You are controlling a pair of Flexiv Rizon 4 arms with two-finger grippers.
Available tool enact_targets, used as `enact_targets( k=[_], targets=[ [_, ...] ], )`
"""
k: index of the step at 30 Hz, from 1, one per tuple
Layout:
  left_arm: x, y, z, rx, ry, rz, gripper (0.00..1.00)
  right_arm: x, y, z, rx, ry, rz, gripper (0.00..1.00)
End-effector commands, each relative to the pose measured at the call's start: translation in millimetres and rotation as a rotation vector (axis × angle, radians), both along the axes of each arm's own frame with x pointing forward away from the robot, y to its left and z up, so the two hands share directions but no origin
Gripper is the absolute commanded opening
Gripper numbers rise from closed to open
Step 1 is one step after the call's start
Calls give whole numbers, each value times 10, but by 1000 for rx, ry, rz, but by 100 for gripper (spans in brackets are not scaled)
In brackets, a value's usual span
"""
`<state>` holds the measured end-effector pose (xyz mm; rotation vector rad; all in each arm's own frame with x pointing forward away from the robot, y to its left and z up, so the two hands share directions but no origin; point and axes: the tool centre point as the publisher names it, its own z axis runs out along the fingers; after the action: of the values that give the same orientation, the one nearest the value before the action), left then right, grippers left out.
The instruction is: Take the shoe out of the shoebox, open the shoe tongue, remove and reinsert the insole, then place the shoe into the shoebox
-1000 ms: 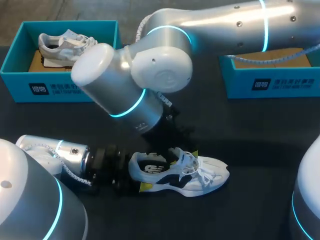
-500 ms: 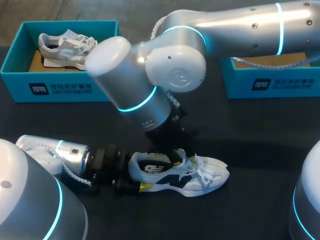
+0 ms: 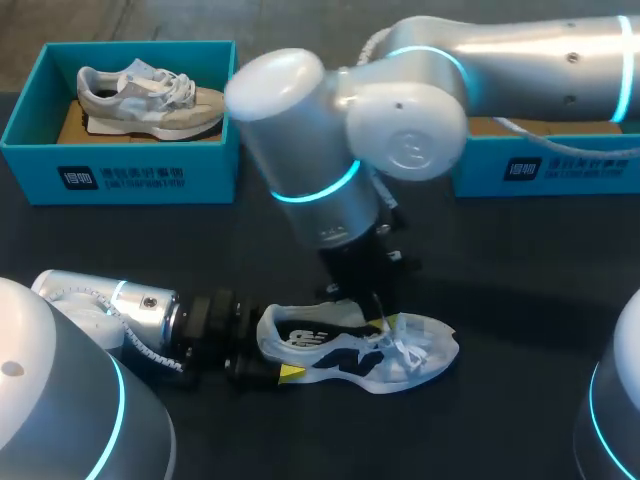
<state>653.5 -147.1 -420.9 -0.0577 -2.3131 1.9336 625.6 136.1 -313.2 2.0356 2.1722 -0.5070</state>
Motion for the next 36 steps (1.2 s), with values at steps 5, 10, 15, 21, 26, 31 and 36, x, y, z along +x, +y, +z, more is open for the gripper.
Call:
enact_targets(
  k=[5,10,15,21,26,31,36],
  targets=[
    [6,-2,-2,3,0,2,0,-7,-496,-9,419,27,38,0],
    [6,-2,-2,3,0,2,0,22,-644,-54,536,40,76,0],
    [6,-2,-2,3,0,2,0,49,-724,-132,595,62,98,0],
    [6,-2,-2,3,0,2,0,65,-787,-265,675,84,123,0],
    [6,-2,-2,3,0,2,0,62,-791,-305,714,98,146,30],
    [6,-2,-2,3,0,2,0,40,-808,-248,710,96,154,73],
    [6,-2,-2,3,0,2,0,-11,-833,-40,678,72,185,100]
  ],
)
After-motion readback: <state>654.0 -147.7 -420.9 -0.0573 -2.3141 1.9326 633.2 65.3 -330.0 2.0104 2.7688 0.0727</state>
